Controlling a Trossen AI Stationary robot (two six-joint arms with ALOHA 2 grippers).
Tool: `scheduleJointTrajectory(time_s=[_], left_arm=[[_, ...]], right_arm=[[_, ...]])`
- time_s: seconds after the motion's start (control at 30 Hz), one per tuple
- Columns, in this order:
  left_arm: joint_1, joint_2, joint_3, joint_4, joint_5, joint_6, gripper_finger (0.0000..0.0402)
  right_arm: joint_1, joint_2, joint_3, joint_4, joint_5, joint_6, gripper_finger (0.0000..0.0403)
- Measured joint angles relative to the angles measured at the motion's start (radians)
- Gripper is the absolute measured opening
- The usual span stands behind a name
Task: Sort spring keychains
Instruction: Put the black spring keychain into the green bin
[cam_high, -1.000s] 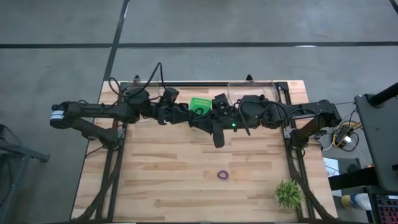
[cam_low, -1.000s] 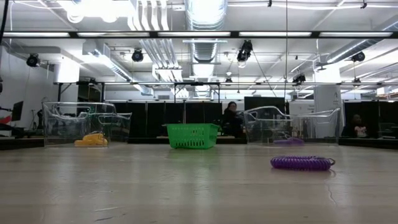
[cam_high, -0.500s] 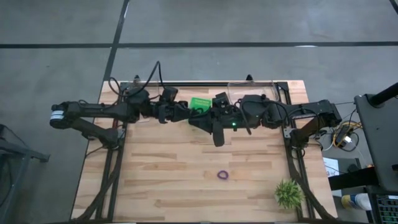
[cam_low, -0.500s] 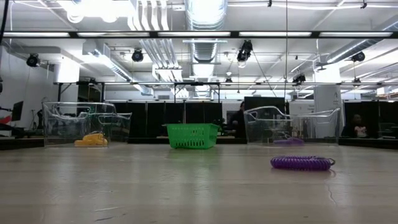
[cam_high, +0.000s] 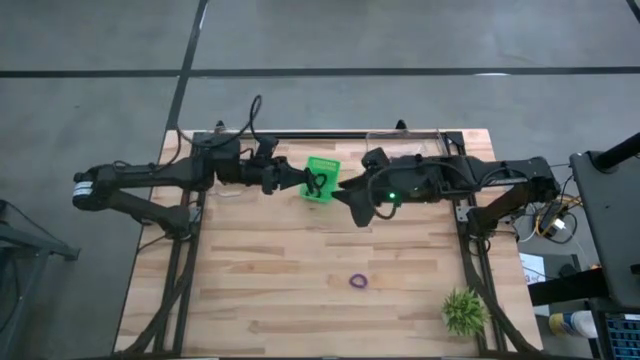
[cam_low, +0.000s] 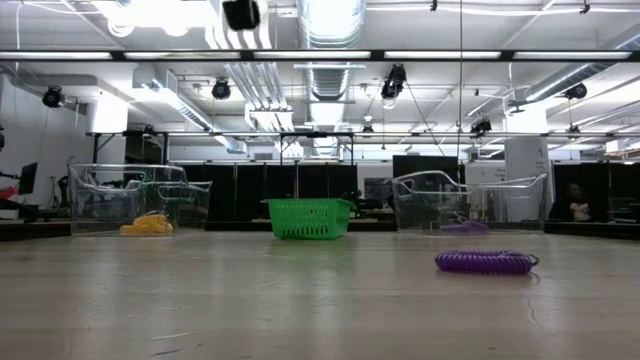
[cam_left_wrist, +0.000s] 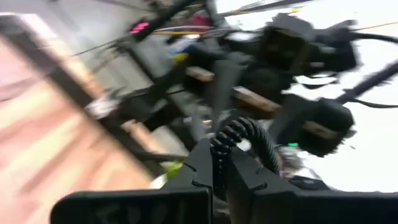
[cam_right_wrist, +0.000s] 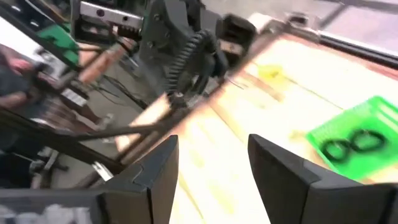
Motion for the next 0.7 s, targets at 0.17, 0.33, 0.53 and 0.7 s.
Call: scheduleJointTrajectory(time_s=[0.17,0.33,0.53,0.7], left_arm=[[0.018,0.008,0.000,-0.190,-0.132,0.071,0.0012],[0.067,0.056,0.000,-0.323,-0.182,0.117,0.0012],[0.140,0.141,0.000,-0.390,-0.197,0.184,0.0017],[0.197,0.234,0.000,-0.390,-0.183,0.231,0.0014]], right_arm=[[0.001,-0.010,0.000,-0.119,0.007,0.072,0.0187],[0.002,-0.006,0.000,-0.130,0.009,0.076,0.0187],[0.003,-0.006,0.000,-0.129,0.009,0.075,0.0187],[0.003,-0.007,0.000,-0.128,0.009,0.064,0.0187]])
